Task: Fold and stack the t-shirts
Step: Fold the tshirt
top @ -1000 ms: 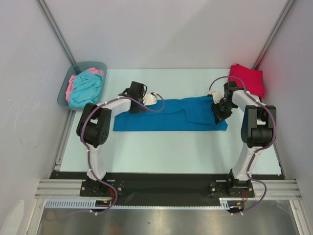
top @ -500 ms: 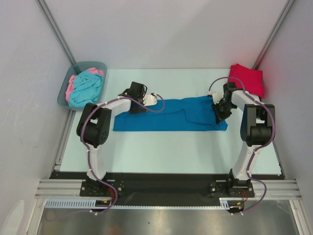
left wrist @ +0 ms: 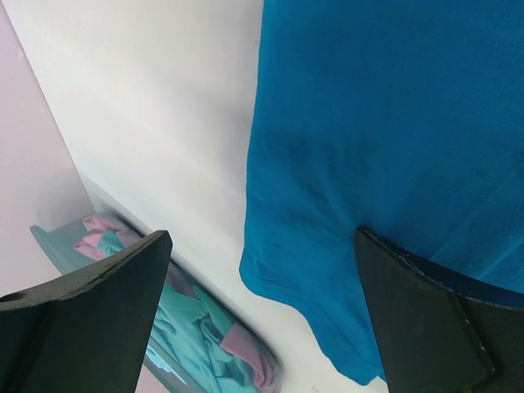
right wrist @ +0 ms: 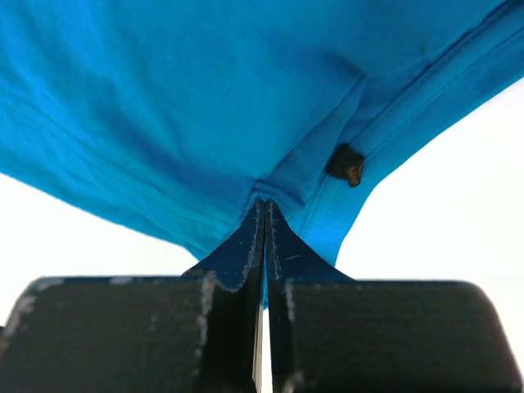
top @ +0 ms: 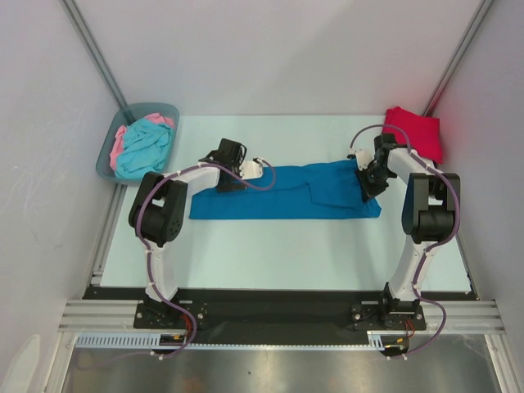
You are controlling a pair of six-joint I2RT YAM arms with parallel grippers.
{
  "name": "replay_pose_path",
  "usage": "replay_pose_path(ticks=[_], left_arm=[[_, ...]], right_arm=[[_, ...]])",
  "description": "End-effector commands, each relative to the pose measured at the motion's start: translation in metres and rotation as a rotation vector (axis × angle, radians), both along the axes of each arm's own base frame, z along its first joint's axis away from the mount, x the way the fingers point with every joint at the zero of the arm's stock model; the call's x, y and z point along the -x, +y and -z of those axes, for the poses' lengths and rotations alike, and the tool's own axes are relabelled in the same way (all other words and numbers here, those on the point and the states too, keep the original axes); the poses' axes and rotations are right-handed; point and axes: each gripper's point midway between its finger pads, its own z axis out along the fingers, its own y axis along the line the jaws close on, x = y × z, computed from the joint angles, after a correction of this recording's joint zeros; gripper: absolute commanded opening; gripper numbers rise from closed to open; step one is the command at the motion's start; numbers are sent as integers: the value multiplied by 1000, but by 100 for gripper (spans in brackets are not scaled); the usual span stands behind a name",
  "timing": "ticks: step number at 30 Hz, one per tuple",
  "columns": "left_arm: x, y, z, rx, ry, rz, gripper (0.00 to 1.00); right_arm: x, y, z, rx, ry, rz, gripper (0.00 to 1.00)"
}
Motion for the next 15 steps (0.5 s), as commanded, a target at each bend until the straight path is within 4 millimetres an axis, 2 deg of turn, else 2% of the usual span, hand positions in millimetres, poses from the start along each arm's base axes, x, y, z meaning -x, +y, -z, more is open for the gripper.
replay_pose_path(ticks=[1, 15], left_arm=[[7, -3, 19, -1, 51, 24, 100], [3, -3, 10, -7, 33, 30, 100]], right_arm=[[-15, -6, -7, 18, -34, 9, 0], [-32, -17, -6, 75, -72, -23, 0]])
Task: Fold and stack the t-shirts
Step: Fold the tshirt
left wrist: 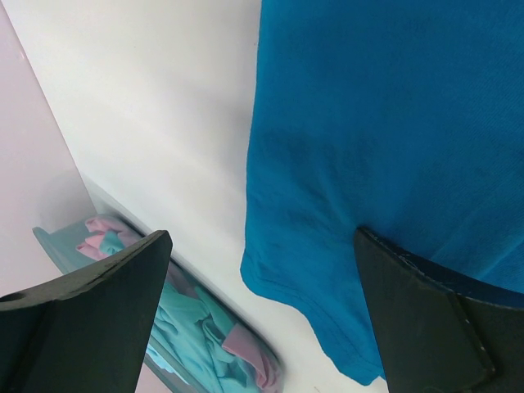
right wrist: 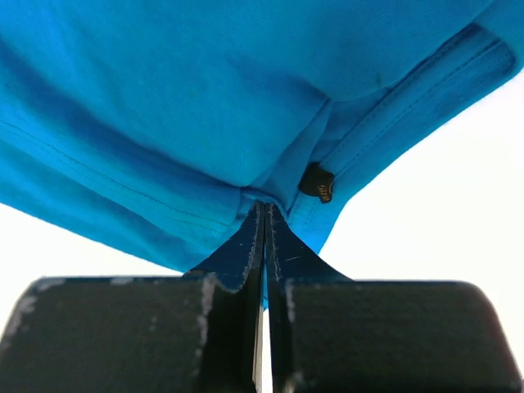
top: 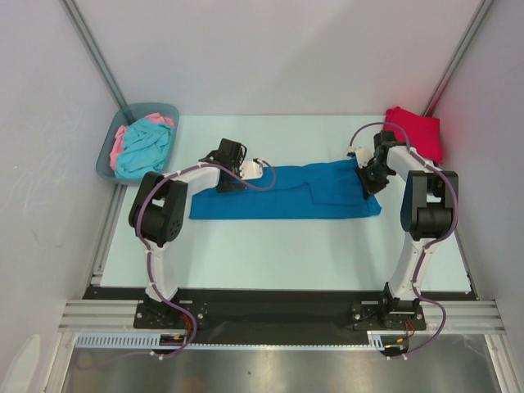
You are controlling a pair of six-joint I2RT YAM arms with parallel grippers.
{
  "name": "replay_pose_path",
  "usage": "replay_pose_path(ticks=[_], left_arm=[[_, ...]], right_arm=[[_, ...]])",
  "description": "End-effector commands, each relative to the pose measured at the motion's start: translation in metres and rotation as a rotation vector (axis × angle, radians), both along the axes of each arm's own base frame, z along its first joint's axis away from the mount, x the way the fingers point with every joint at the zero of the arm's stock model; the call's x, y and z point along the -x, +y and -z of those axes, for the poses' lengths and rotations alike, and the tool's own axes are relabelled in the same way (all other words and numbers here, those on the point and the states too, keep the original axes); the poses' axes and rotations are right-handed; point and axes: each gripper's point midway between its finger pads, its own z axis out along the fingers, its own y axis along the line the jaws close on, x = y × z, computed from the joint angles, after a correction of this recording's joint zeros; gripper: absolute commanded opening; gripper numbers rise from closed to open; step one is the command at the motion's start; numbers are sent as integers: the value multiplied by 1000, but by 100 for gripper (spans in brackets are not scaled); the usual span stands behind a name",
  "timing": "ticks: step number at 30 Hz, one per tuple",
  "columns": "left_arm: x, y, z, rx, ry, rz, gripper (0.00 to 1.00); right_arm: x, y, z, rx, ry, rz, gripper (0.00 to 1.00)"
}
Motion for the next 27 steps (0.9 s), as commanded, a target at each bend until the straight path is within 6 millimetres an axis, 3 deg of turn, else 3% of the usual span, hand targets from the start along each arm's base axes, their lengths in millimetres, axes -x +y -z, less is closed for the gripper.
replay_pose_path(ticks=[1, 5, 9, 13, 20, 23, 24, 25, 27], left_arm=[[3, -3, 11, -2, 33, 21, 100], [2, -4, 9, 3, 29, 19, 100], [3, -4, 8, 4, 28, 15, 100], [3, -4, 5, 7, 22, 11, 100], [1, -4, -1, 9, 9, 10, 100], [2, -4, -5, 12, 2, 11, 100], [3, -4, -5, 10, 4, 10, 100], [4, -4, -4, 9, 4, 13, 100], [4, -4, -5, 9, 4, 13, 100]], right_arm=[[-18, -10, -8, 43, -53, -10, 0], [-15, -12, -5, 47, -44, -10, 1], [-15, -13, -5, 54, -42, -4, 23], [-16, -19, -10, 78, -57, 3, 28], [-17, -33, -49, 113, -152, 7, 29], [-1, -37, -55, 138, -167, -33, 29], [1, -39, -65, 155, -208, -37, 29], [15, -40, -56, 157, -182, -49, 30], [23, -38, -66, 158, -221, -89, 33]])
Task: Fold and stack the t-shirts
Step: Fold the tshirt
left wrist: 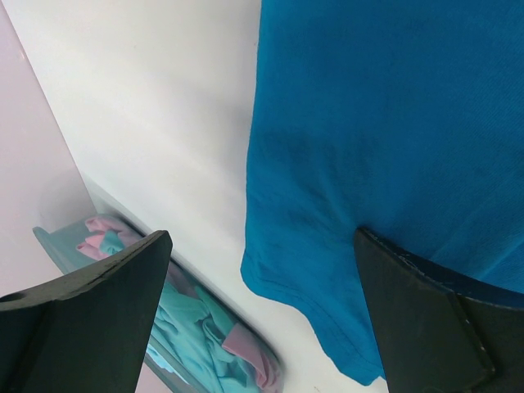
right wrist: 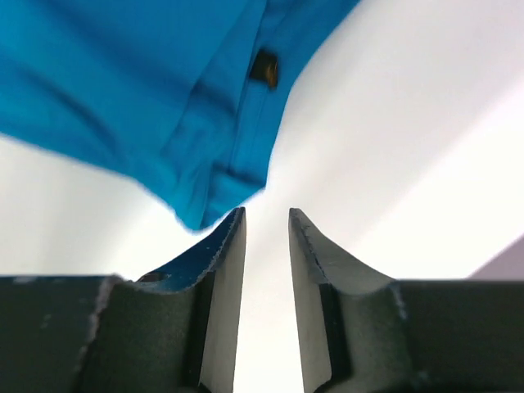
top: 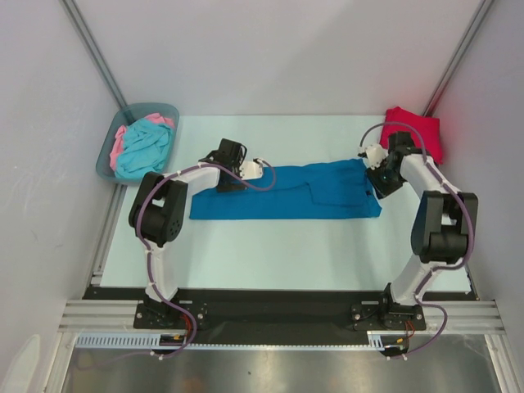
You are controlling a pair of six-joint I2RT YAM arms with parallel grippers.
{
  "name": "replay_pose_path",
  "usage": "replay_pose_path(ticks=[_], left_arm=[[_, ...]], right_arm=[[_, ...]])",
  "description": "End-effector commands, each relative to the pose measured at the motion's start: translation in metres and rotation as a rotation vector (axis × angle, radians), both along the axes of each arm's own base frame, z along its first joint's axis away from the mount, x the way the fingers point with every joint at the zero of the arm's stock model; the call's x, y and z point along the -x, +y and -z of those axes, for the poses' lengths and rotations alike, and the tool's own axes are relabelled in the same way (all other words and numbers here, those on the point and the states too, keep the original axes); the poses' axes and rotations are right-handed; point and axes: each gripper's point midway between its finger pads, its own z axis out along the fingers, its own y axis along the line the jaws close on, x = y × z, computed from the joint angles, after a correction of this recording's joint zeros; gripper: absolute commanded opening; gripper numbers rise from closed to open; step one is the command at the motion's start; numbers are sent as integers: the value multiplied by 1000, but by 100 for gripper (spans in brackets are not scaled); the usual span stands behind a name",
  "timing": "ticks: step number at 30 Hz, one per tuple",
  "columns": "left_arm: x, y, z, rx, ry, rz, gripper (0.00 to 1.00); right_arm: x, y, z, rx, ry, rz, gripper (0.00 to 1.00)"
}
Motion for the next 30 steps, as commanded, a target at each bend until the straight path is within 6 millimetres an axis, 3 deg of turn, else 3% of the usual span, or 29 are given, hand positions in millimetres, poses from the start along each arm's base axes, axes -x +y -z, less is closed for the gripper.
replay_pose_path(ticks=[1, 7, 8, 11, 30], left_arm=[[5, -4, -5, 9, 5, 16, 100], [5, -3, -7, -1, -2, 24, 100], [5, -3, -7, -2, -2, 25, 100], [3, -6, -11, 0, -11, 27, 100], [1, -8, -15, -4, -21, 36, 100]], right_arm=[[15, -4, -18, 39, -68, -85, 34], [52, 13, -14, 20, -81, -198, 39], [60, 13, -5, 30, -67, -206, 39], [66, 16, 2, 31, -64, -215, 41], [45, 14, 29, 69, -78, -170, 42]])
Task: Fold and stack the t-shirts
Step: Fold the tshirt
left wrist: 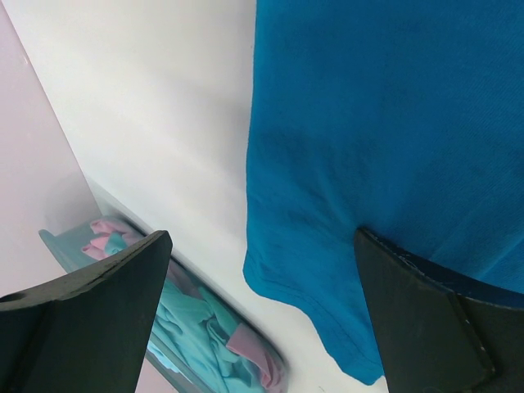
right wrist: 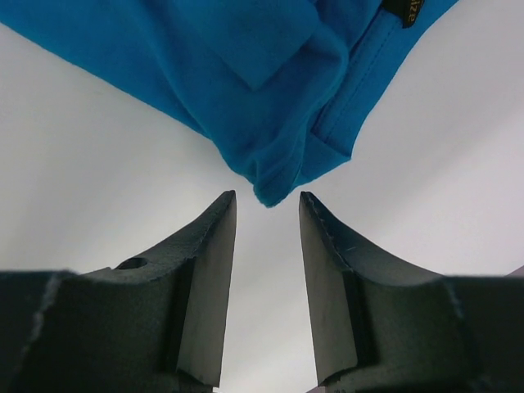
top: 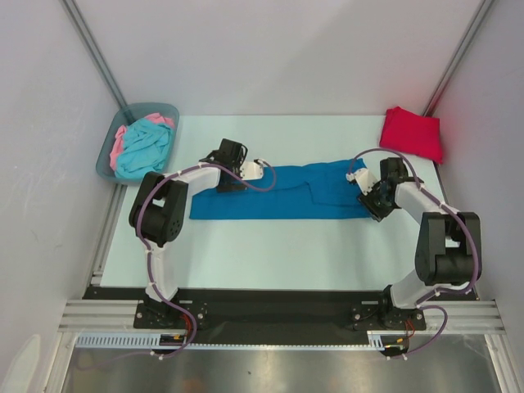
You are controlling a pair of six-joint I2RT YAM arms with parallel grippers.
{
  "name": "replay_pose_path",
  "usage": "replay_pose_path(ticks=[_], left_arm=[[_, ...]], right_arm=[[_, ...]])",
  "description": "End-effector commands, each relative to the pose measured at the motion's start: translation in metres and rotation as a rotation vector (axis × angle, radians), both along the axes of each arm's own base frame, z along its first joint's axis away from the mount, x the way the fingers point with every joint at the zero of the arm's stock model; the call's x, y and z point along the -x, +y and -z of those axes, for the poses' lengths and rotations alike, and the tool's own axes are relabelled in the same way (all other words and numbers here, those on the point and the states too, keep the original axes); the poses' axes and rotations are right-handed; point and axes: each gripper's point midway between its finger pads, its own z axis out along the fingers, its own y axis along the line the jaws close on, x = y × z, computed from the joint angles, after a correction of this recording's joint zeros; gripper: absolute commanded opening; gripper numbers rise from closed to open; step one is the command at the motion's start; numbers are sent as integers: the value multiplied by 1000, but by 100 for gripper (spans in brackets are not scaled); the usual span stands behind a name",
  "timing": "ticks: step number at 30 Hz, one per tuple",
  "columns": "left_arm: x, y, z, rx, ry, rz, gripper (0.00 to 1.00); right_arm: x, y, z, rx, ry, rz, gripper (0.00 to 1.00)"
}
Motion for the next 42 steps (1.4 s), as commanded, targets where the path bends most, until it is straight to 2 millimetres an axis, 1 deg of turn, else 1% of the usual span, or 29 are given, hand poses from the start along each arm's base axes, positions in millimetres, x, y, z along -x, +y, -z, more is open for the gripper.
replay_pose_path(ticks=[1, 4, 5, 10, 13, 16, 17, 20, 22, 26, 31, 34, 36, 37, 38, 40, 41, 42], left_arm=[[1, -6, -15, 8, -21, 19, 100], [1, -6, -15, 9, -19, 19, 100], [1, -6, -15, 10, -19, 18, 100], [1, -5, -15, 8, -18, 17, 100], [2, -6, -16, 5, -19, 20, 100], [1, -6, -15, 7, -18, 20, 100], [1, -6, -16, 8, -19, 20, 100], [2, -6, -16, 9, -17, 23, 100], [2, -7, -16, 8, -17, 26, 100], [2, -6, -15, 6, -14, 28, 100], [2, -5, -15, 4, -15, 29, 100], [2, -5, -15, 4, -14, 29, 100], [2, -5, -15, 5, -15, 30, 100], [3, -6, -15, 4, -15, 30, 100], [3, -5, -15, 5, -15, 30, 100], [3, -5, -13, 2, -11, 32, 100], [3, -5, -13, 0, -11, 32, 100], [3, -4, -14, -4, -13, 35, 100]], right_arm=[[-11, -2, 1, 18, -28, 7, 41], [-9, -3, 6, 25, -15, 3, 39], [-10, -3, 6, 25, -16, 3, 37], [-14, -3, 8, 18, -18, 14, 33], [-13, -4, 10, 27, -15, 14, 29], [-15, -5, 9, 32, -19, 10, 22], [-15, -5, 9, 33, -20, 9, 17], [-17, -8, 8, 47, -13, 5, 8], [-18, -11, 10, 64, 0, 6, 6], [-27, -21, 7, 81, -4, 20, 7], [-26, -30, 16, 101, 33, 27, 9], [-27, -31, 18, 102, 39, 29, 11], [-29, -31, 18, 105, 43, 32, 15], [-28, -31, 19, 106, 51, 36, 19], [-29, -31, 20, 106, 52, 35, 25], [-28, -39, 21, 147, 61, 46, 29], [-28, -41, 20, 157, 60, 46, 33], [-28, -47, 17, 172, 53, 56, 34]])
